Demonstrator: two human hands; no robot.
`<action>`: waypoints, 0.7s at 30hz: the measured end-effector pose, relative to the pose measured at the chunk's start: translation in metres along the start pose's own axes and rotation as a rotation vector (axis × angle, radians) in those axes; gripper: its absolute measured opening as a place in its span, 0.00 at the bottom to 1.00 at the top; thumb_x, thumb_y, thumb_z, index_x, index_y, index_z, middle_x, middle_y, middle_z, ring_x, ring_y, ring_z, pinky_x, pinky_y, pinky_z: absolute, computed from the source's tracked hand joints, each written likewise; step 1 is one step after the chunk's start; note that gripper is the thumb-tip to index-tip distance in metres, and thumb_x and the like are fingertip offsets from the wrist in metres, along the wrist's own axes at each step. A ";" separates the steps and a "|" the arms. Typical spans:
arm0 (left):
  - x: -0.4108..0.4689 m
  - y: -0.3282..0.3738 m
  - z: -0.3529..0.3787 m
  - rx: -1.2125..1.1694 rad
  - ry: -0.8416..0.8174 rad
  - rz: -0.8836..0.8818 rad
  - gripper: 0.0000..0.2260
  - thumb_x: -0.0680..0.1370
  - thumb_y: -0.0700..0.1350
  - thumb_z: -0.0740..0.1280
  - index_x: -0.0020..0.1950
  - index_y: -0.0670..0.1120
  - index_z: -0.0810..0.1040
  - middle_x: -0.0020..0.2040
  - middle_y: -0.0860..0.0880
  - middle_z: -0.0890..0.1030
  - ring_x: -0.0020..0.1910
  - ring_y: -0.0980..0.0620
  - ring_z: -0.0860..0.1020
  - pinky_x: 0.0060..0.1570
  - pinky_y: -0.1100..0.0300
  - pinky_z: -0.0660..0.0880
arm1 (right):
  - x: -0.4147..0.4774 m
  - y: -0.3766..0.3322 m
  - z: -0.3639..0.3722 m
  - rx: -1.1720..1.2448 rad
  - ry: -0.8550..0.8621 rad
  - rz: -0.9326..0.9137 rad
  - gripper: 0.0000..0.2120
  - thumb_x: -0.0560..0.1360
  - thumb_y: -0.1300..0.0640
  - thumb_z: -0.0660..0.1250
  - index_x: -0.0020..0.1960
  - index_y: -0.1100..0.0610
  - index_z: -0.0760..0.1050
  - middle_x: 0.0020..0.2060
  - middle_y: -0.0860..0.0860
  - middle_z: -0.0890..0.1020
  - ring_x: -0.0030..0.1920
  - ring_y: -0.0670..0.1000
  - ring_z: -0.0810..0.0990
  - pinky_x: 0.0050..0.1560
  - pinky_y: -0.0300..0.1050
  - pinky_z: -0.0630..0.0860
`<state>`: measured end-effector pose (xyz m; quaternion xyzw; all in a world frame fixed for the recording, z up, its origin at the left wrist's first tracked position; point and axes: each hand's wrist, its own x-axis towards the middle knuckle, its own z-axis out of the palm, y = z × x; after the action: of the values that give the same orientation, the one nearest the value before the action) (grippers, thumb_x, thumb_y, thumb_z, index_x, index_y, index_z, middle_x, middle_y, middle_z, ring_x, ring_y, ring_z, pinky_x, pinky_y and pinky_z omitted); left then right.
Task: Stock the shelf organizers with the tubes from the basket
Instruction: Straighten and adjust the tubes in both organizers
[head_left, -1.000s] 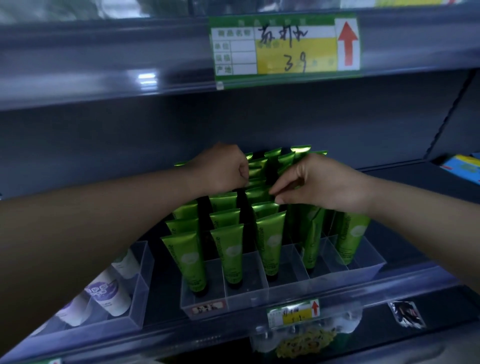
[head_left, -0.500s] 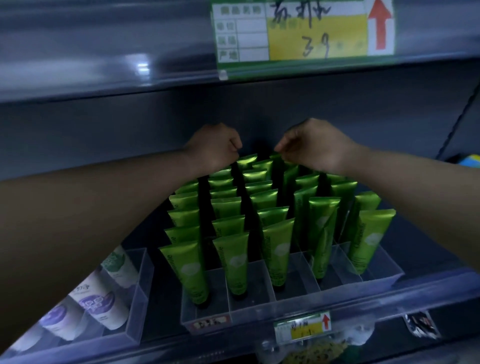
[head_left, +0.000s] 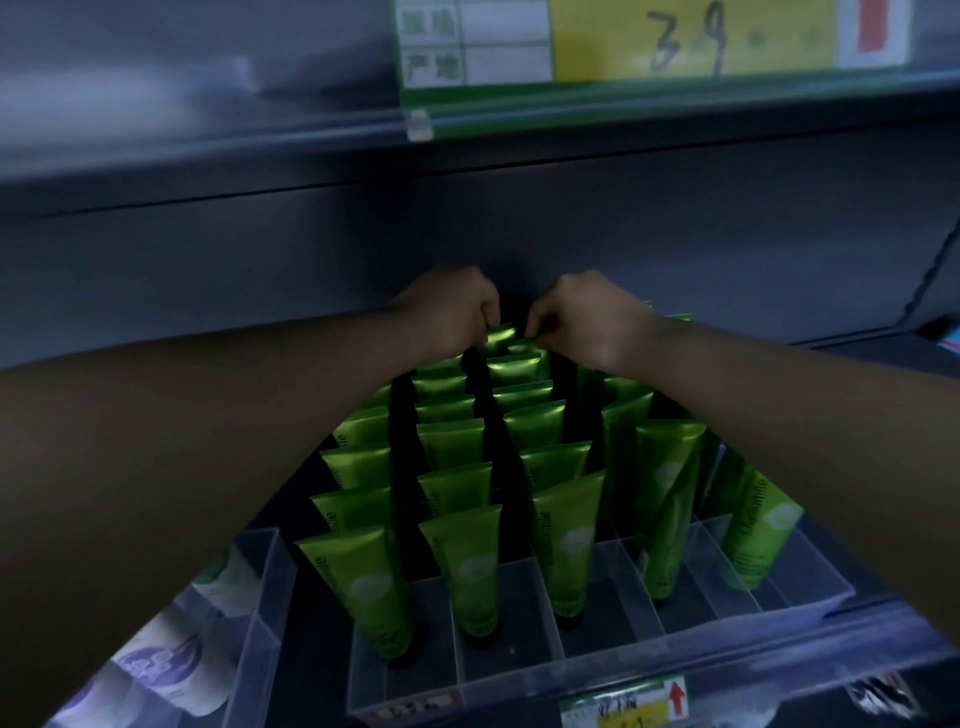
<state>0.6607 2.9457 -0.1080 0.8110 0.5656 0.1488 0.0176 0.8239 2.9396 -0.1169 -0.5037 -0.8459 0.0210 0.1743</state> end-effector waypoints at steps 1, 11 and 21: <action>0.000 -0.001 0.001 0.012 0.012 0.007 0.10 0.70 0.36 0.70 0.50 0.44 0.82 0.48 0.46 0.84 0.50 0.49 0.81 0.49 0.60 0.75 | 0.001 0.000 0.001 0.007 0.007 0.002 0.08 0.72 0.62 0.67 0.48 0.55 0.83 0.48 0.53 0.84 0.50 0.53 0.80 0.50 0.40 0.73; 0.008 -0.003 0.007 0.068 0.092 0.063 0.09 0.71 0.35 0.65 0.45 0.45 0.82 0.47 0.45 0.84 0.48 0.47 0.81 0.47 0.58 0.76 | 0.007 -0.005 0.002 0.136 0.029 0.006 0.07 0.70 0.63 0.71 0.46 0.56 0.84 0.44 0.51 0.85 0.41 0.42 0.76 0.40 0.29 0.66; 0.007 -0.004 0.007 0.129 0.077 0.085 0.08 0.71 0.35 0.65 0.43 0.44 0.81 0.46 0.44 0.83 0.47 0.44 0.80 0.45 0.56 0.75 | 0.010 -0.009 0.003 0.173 -0.021 -0.033 0.07 0.70 0.64 0.71 0.47 0.58 0.84 0.45 0.52 0.85 0.41 0.42 0.77 0.34 0.25 0.66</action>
<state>0.6611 2.9551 -0.1143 0.8274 0.5392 0.1439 -0.0628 0.8109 2.9441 -0.1151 -0.4723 -0.8509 0.0963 0.2087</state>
